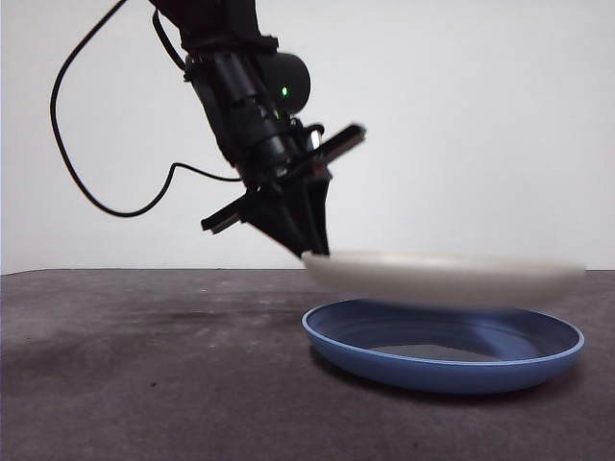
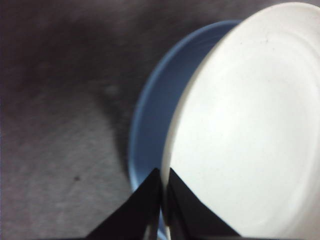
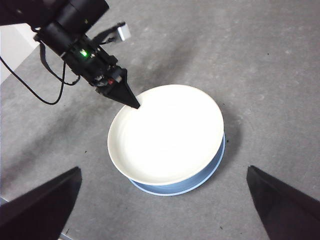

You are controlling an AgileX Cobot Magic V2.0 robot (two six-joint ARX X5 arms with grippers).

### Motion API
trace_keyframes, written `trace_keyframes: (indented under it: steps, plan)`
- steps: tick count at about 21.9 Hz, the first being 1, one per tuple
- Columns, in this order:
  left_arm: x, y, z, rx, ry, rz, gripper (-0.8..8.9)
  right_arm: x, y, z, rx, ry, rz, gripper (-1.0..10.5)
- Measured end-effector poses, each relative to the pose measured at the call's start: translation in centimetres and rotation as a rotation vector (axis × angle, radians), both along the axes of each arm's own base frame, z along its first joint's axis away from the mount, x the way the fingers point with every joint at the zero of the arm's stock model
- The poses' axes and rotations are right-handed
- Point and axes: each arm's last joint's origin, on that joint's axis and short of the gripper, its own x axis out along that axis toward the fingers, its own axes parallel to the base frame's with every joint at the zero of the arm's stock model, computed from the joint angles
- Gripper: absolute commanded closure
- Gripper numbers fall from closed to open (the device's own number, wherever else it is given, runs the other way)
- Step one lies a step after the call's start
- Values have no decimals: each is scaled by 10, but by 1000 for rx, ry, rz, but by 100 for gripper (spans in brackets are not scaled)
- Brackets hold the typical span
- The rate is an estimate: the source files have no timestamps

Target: Pick up the white plate, put it on the blue plate, put it on desk

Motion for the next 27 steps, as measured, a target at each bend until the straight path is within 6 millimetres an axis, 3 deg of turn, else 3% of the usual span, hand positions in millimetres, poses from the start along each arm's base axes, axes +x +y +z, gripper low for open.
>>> trace_keyframes:
  steps: [7,13,19,22,27]
  plan:
    - [1,0,-6,20,13,3,802,0,0,0,0,0,0,328]
    - [-3,-6,-6,19,2,-28,628,0,0,0,-3,-1,-5,328]
    - [-2,-8,-4,6,-22,-37,204,0,0,0,-3,-2,-5,328]
    - [2,-5,11,10,-19,-35,179,0,0,0,-3,-2,-6,328]
    - [1,15,66,54,8,-86,183,0,0,0,-5,-3,-9,328]
